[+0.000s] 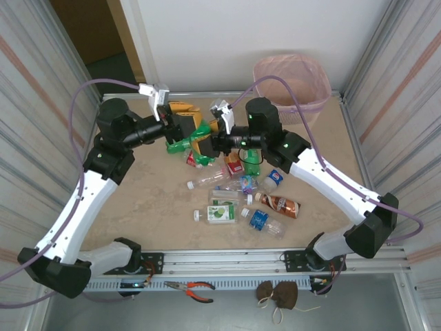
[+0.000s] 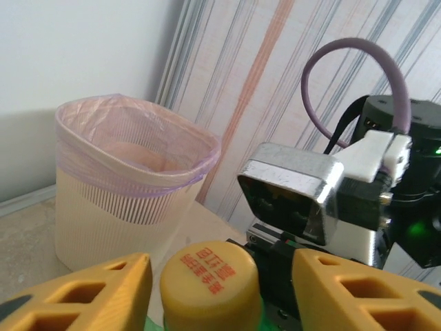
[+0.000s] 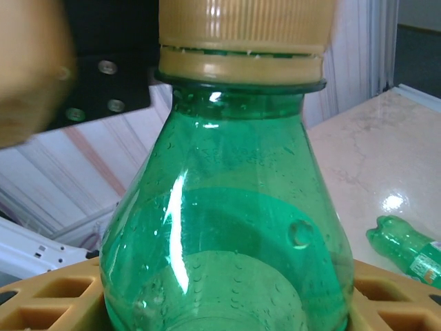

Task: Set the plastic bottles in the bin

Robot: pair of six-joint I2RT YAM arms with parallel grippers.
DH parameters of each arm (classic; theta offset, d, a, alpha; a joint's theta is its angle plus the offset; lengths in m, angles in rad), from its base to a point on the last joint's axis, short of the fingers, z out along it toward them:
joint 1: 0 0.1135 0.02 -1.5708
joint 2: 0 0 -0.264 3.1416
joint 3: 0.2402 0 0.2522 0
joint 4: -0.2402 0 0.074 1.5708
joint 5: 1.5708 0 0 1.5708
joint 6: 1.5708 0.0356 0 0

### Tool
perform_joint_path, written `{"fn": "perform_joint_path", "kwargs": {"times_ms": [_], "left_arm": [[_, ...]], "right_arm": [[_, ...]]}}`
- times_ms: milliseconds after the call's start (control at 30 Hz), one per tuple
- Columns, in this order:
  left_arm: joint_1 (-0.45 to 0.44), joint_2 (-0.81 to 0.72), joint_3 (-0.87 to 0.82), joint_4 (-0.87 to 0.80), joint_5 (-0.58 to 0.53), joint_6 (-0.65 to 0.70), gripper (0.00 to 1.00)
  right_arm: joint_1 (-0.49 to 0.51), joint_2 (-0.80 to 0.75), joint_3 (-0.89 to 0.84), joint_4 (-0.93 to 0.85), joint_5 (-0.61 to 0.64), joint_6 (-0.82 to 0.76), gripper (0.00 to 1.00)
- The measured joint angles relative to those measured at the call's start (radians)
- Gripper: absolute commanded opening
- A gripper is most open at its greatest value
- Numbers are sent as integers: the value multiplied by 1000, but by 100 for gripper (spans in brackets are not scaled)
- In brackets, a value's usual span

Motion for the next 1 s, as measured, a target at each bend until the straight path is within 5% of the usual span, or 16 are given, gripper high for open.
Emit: {"fn": "perform_joint_path", "kwargs": {"times_ms": [300,567,1000], "left_arm": [[0,-100,-4,-5,-54,18,66],[0,-116,-37,-35,-78,28,66],[0,-126,-71,-57,-89,27,66]], "right_arm": [[-188,-16,84,-103,40,-35,58],[-485,5,274,-216,102,-101,58],[-687,368,619,-409,287,-277,57]]}}
